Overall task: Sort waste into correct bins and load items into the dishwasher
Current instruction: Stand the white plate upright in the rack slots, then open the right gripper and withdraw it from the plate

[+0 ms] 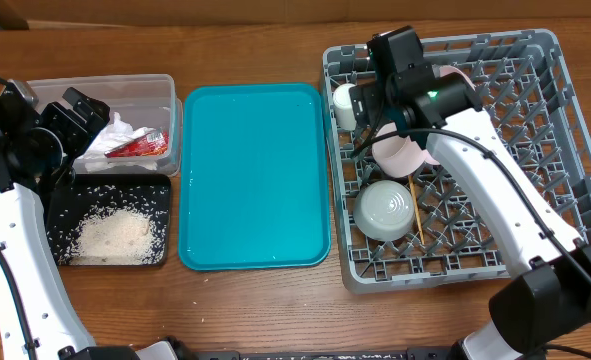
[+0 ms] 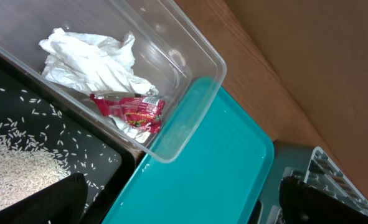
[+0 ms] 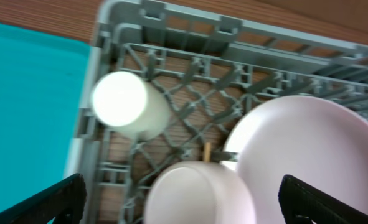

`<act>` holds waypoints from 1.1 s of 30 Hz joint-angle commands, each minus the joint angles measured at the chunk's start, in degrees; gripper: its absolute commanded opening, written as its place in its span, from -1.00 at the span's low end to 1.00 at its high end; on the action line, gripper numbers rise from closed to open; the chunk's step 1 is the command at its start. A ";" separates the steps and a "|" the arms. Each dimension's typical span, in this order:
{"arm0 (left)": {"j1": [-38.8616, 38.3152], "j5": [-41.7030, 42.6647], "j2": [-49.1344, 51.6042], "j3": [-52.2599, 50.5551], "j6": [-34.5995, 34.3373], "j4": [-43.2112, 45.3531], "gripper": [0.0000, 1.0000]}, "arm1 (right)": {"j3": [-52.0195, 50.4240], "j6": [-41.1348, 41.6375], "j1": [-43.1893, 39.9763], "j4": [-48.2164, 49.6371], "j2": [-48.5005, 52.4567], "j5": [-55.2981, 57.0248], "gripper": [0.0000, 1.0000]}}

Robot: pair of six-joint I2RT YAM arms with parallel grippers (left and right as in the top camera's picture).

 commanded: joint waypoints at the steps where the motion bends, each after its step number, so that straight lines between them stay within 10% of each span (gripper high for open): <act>1: -0.37 -0.02 -0.02 1.38 -0.52 0.04 1.00 | 1.99 1.20 -0.26 -0.13 -1.99 -6.23 1.00; 23: -0.37 -0.02 -0.02 1.38 -0.52 0.07 1.00 | 1.97 1.20 -0.28 -0.20 -2.99 -6.27 1.00; 33: -0.37 0.00 -0.02 1.38 -0.52 0.07 1.00 | 1.97 1.18 -0.83 -0.22 -20.50 -6.23 1.00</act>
